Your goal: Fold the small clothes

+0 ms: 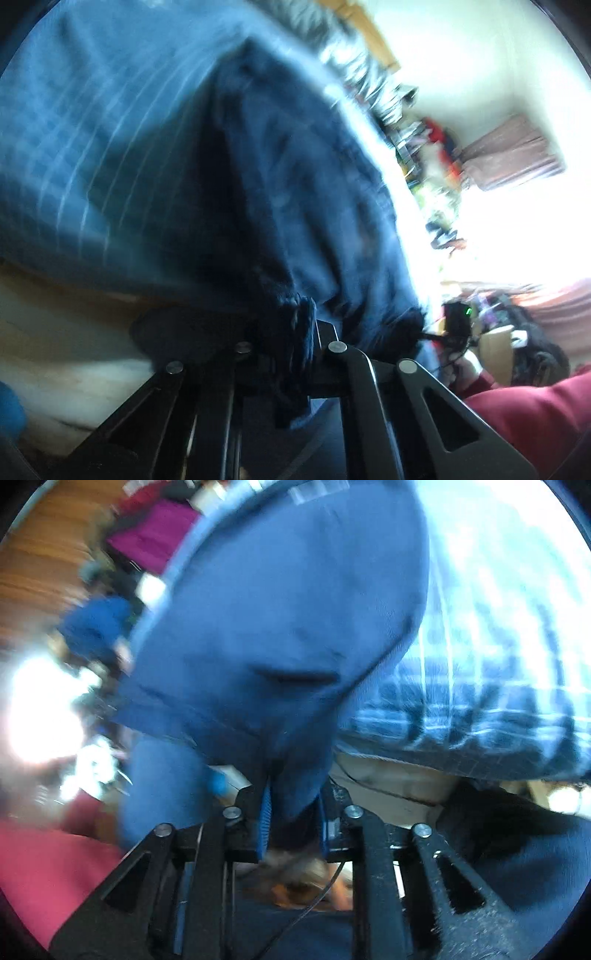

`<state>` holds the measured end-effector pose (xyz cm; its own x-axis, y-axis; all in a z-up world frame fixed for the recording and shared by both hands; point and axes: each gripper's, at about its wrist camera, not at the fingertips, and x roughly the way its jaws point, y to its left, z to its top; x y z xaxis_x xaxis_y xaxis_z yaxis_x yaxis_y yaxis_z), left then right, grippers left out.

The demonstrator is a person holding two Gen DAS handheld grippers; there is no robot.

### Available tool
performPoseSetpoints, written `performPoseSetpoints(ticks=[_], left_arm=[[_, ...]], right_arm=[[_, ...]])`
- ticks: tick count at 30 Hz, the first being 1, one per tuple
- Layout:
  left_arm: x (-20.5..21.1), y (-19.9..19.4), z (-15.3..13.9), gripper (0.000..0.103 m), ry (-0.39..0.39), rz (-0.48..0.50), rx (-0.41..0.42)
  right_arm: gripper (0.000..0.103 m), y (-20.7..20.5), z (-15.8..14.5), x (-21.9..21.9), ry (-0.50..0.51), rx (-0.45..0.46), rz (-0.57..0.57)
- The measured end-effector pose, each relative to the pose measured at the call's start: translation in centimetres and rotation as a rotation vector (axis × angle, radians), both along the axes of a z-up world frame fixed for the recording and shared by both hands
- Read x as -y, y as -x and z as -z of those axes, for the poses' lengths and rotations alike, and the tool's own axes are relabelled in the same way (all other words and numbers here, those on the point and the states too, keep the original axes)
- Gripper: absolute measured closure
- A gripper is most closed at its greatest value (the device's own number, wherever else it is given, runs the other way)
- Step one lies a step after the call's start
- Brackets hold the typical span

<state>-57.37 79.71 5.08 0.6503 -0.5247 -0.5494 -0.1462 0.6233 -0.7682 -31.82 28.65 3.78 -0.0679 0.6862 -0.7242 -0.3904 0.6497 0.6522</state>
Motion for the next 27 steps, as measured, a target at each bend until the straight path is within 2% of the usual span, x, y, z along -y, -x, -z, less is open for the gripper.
performPoseSetpoints(ticks=[1, 4, 10, 13, 16, 19, 22, 26, 27], left_arm=[[-0.2, 0.2, -1.2, 0.095, 0.012, -0.018, 0.036], [-1.3, 0.3, -4.5, 0.095, 0.051, -0.074, 0.145], [-3.5, -2.9, -8.8, 0.095, 0.103, -0.116, 0.286], [-4.9, -6.0, -10.9, 0.095, 0.088, -0.129, 0.324], [-6.2, -11.1, -13.4, 0.095, 0.057, -0.142, 0.361], [-7.6, -16.7, -14.9, 0.093, 0.024, -0.137, 0.361], [-8.8, -23.3, -14.9, 0.091, -0.009, -0.129, 0.323], [-11.1, -33.2, -11.6, 0.086, -0.055, -0.161, 0.207], [-11.8, -35.2, -10.4, 0.08, -0.068, -0.163, 0.176]], right_arm=[[0.093, 0.1, -1.5, 0.7, -0.047, 0.014, 0.026], [0.094, -0.1, -5.5, 2.6, -0.169, 0.06, 0.095], [0.094, -2.7, -10.4, 1.8, -0.278, 0.167, 0.126], [0.094, -6.3, -12.3, 1.0, -0.326, 0.212, 0.134], [0.094, -12.4, -15.3, -0.3, -0.334, 0.27, 0.145], [0.094, -18.1, -16.9, -1.9, -0.312, 0.307, 0.142], [0.094, -23.8, -17.4, -3.6, -0.261, 0.325, 0.119], [0.093, -31.7, -15.6, -7.3, -0.166, 0.332, 0.111], [0.09, -33.4, -14.7, -8.0, -0.136, 0.336, 0.109]])
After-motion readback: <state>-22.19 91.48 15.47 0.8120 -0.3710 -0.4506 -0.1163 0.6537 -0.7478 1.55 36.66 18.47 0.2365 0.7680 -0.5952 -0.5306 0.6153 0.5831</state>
